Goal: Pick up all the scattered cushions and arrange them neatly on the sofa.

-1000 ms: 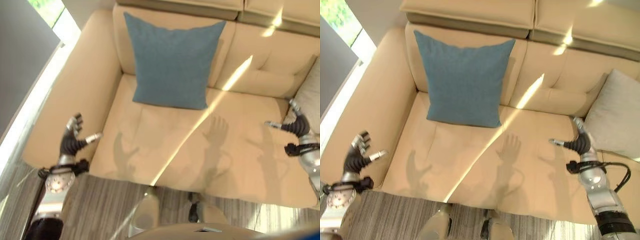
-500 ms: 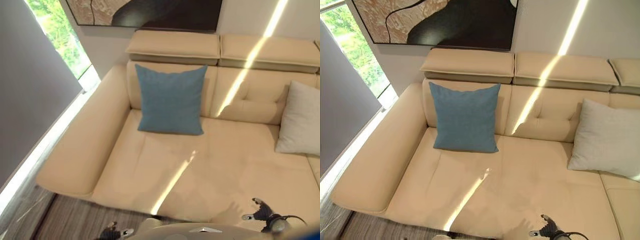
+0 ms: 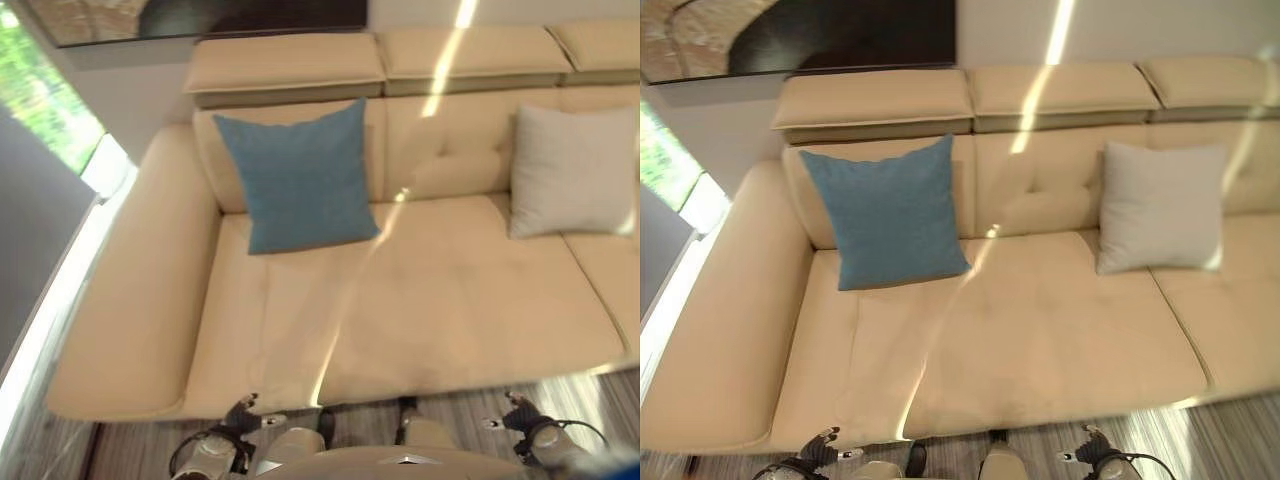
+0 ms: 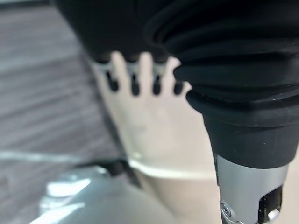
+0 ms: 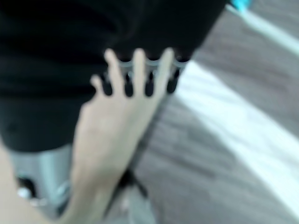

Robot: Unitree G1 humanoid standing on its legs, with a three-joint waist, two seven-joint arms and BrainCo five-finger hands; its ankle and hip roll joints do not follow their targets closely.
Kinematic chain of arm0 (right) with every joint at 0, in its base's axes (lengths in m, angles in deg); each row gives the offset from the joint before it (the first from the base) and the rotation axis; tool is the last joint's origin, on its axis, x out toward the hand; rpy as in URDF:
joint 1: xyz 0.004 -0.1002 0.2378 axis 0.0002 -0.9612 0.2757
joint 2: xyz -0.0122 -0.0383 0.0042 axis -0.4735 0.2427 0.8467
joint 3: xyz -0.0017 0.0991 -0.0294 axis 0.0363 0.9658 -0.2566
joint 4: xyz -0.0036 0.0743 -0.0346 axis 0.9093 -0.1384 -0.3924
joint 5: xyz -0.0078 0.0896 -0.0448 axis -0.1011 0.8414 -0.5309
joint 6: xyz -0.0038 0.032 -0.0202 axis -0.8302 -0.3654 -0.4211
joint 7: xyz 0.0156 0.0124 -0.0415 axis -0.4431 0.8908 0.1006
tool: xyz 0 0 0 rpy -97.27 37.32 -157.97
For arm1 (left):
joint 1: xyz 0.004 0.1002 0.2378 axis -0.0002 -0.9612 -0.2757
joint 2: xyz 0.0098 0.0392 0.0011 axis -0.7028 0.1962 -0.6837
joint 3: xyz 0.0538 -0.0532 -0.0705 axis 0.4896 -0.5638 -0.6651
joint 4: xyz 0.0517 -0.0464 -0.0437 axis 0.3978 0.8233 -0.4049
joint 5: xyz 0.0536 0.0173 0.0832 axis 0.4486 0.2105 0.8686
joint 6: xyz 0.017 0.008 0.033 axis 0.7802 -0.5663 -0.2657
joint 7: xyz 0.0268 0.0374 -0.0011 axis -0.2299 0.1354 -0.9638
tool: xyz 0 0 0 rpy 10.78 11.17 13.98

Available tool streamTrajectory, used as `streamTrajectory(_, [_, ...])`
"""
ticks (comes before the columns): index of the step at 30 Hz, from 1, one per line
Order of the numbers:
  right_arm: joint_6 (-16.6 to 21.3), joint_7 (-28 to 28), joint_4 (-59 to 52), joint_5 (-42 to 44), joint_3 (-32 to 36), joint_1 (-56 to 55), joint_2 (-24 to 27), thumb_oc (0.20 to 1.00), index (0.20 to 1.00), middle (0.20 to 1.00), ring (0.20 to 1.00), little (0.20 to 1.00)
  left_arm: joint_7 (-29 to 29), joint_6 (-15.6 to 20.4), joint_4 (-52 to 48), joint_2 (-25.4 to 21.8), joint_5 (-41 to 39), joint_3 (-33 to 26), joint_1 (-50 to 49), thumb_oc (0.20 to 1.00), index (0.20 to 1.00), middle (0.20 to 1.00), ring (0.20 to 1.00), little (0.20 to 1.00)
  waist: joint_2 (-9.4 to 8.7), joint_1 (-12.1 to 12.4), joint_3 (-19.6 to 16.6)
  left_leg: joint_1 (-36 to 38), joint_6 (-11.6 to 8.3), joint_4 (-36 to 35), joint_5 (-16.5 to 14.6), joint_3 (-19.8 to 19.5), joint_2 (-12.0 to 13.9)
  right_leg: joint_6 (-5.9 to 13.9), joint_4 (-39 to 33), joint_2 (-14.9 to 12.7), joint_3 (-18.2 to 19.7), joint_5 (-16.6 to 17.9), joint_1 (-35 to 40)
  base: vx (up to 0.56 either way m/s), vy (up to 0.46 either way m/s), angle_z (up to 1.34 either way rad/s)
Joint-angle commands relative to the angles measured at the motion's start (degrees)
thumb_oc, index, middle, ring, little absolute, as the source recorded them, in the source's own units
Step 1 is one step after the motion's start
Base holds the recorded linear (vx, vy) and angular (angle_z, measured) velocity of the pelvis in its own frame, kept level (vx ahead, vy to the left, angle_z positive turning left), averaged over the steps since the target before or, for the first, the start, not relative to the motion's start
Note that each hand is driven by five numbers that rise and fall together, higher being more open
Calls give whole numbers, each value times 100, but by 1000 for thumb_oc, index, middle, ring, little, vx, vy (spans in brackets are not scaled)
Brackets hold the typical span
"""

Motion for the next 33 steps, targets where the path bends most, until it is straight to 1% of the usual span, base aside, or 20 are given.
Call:
streamTrajectory(1, [-11, 107, -96, 124, -95, 303, 380, 1000, 1000, 1000, 1000, 1000, -99, 78, -126, -230, -31, -215, 65, 1000, 1000, 1000, 1000, 1000, 182, 324, 93, 80, -427, -17, -291, -488, 259, 159, 35, 309, -664, -41, 478, -219, 83, -86])
streamTrajectory(2, [18, 119, -52, 94, -150, 304, 384, 1000, 1000, 1000, 1000, 1000, -58, 39, -200, -307, 17, -175, 38, 1000, 1000, 1000, 1000, 1000, 210, 447, 85, 25, -341, 48, -245, -232, 323, -31, 653, 332, -1109, -478, 634, -171, 61, -74])
streamTrajectory(3, [28, 124, -40, 100, -161, 276, 372, 1000, 1000, 1000, 1000, 1000, -26, 11, -166, -330, 30, -198, -13, 1000, 1000, 1000, 1000, 1000, 210, 530, -9, 28, -300, 18, -217, -120, 375, -85, 859, 381, -1301, -698, 806, -182, 42, -70])
streamTrajectory(5, [36, 133, -43, 99, -182, 262, 333, 1000, 1000, 1000, 1000, 1000, -18, -19, -62, -350, 21, -281, -82, 1000, 1000, 1000, 1000, 1000, 191, 681, -105, 20, -291, -10, -192, 65, 440, -133, 957, 389, -1590, -891, 1056, -71, -61, -122])
streamTrajectory(7, [38, 140, -69, 79, -237, 300, 305, 1000, 1000, 1000, 1000, 1000, -28, -38, 92, -369, 77, -367, -126, 1000, 1000, 1000, 1000, 1000, 132, 897, -189, -53, -328, -9, -172, 327, 480, -82, 715, 338, -1943, -951, 1393, -96, -129, -106])
streamTrajectory(10, [50, 153, -127, 114, -303, 318, 281, 1000, 1000, 1000, 1000, 1000, -66, -13, 101, -321, 5, -437, -191, 1000, 1000, 1000, 1000, 1000, 81, 905, -214, -44, -379, -41, -117, 471, 541, -79, 349, 467, -1703, -945, 1512, -61, -192, -78])
streamTrajectory(12, [57, 207, -167, 237, -274, 277, 287, 1000, 1000, 1000, 1000, 1000, -87, -26, 113, -250, -20, -379, -136, 1000, 1000, 1000, 1000, 1000, 80, 752, -208, -52, -448, -53, -43, 476, 588, -125, 41, 639, -1424, -910, 1610, -37, -199, -11])
streamTrajectory(16, [65, 241, -153, 340, -198, 161, 264, 1000, 1000, 1000, 1000, 1000, -84, -45, 29, -136, 7, -243, -60, 1000, 1000, 1000, 1000, 1000, 114, 599, -166, 33, -532, -79, 21, 404, 655, -187, -265, 763, -1322, -838, 1783, -36, -90, -7])
streamTrajectory(17, [68, 263, -136, 356, -208, 144, 256, 1000, 1000, 1000, 1000, 1000, -84, -37, -12, -112, -7, -188, -30, 1000, 1000, 1000, 1000, 1000, 109, 633, -129, -9, -569, -18, 46, 245, 637, -204, -302, 786, -1260, -827, 1782, -129, -45, -8])
streamTrajectory(18, [57, 290, -83, 386, -219, 147, 249, 1000, 1000, 1000, 1000, 1000, -97, -7, -67, -52, -48, -59, 59, 1000, 1000, 1000, 1000, 1000, 78, 727, -30, -170, -674, 126, 96, -365, 488, -220, -325, 805, -1135, -756, 1721, -150, -22, -13])
streamTrajectory(19, [33, 289, -47, 373, -237, 144, 249, 1000, 1000, 1000, 1000, 1000, -99, -7, -69, -31, -26, 19, 89, 1000, 1000, 1000, 1000, 1000, 55, 769, -13, -219, -715, 156, 65, -747, 394, -213, -319, 813, -1064, -717, 1677, -154, 6, -57])
streamTrajectory(21, [10, 277, -23, 396, -198, 142, 260, 1000, 1000, 1000, 1000, 1000, -106, 1, -40, 14, 5, 71, 132, 1000, 1000, 1000, 1000, 1000, 62, 773, -25, -230, -744, 79, 60, -1141, 302, -157, -343, 823, -928, -658, 1631, -72, 43, -104])
streamTrajectory(24, [-21, 254, 8, 403, -132, 148, 263, 1000, 1000, 1000, 1000, 1000, -94, -26, 56, 53, 87, 77, 116, 1000, 1000, 1000, 1000, 1000, 136, 713, -141, 13, -672, -258, 28, -1206, 343, -75, -308, 822, -739, -574, 1533, -29, 138, -54])
streamTrajectory(25, [-50, 257, 7, 425, -117, 195, 263, 1000, 1000, 1000, 1000, 1000, -110, -11, 85, 77, 144, 109, 119, 1000, 1000, 1000, 1000, 1000, 175, 680, -150, 92, -598, -328, 3, -1265, 230, 32, -203, 737, -601, -429, 1315, -88, 220, -49])
streamTrajectory(28, [-77, 252, 0, 412, -125, 251, 194, 1000, 1000, 1000, 1000, 1000, -111, -3, 101, 61, 193, 90, 122, 1000, 1000, 1000, 1000, 1000, 199, 667, -129, 193, -484, -457, 1, -1075, 159, 183, -92, 643, -464, -268, 1040, -101, 162, -121])
streamTrajectory(29, [-76, 251, -4, 413, -114, 266, 174, 1000, 1000, 1000, 1000, 1000, -109, -3, 97, 50, 192, 83, 126, 1000, 1000, 1000, 1000, 1000, 204, 656, -108, 205, -466, -477, 12, -987, 148, 215, -34, 614, -455, -234, 969, -172, 137, -103])
streamTrajectory(30, [-85, 280, -45, 381, -104, 318, 116, 1000, 1000, 1000, 1000, 1000, -133, -17, 95, -28, 135, 61, 181, 1000, 1000, 1000, 1000, 1000, 256, 640, -20, 171, -442, -469, 54, -717, 212, 243, 213, 492, -713, -208, 752, -134, 86, -75])
streamTrajectory(31, [-87, 280, -47, 380, -103, 318, 116, 1000, 1000, 1000, 1000, 1000, -132, -17, 95, -28, 134, 61, 182, 1000, 1000, 1000, 1000, 1000, 256, 651, -16, 176, -442, -468, 49, -707, 214, 243, 227, 494, -703, -215, 747, -214, 120, -75])
streamTrajectory(32, [-69, 283, -27, 313, -97, 304, 129, 1000, 1000, 1000, 1000, 1000, -137, -31, 149, -84, 111, -1, 164, 1000, 1000, 1000, 1000, 1000, 328, 738, 9, 134, -426, -431, 71, -386, 317, 136, 373, 298, -1434, -414, 838, -150, 84, -98])
streamTrajectory(33, [-33, 284, -13, 300, -112, 267, 113, 1000, 1000, 1000, 1000, 1000, -136, -39, 169, -116, 112, -38, 126, 1000, 1000, 1000, 1000, 1000, 337, 741, -3, 125, -390, -426, 107, -249, 368, 47, 562, 287, -1649, -539, 881, -183, 79, -190])
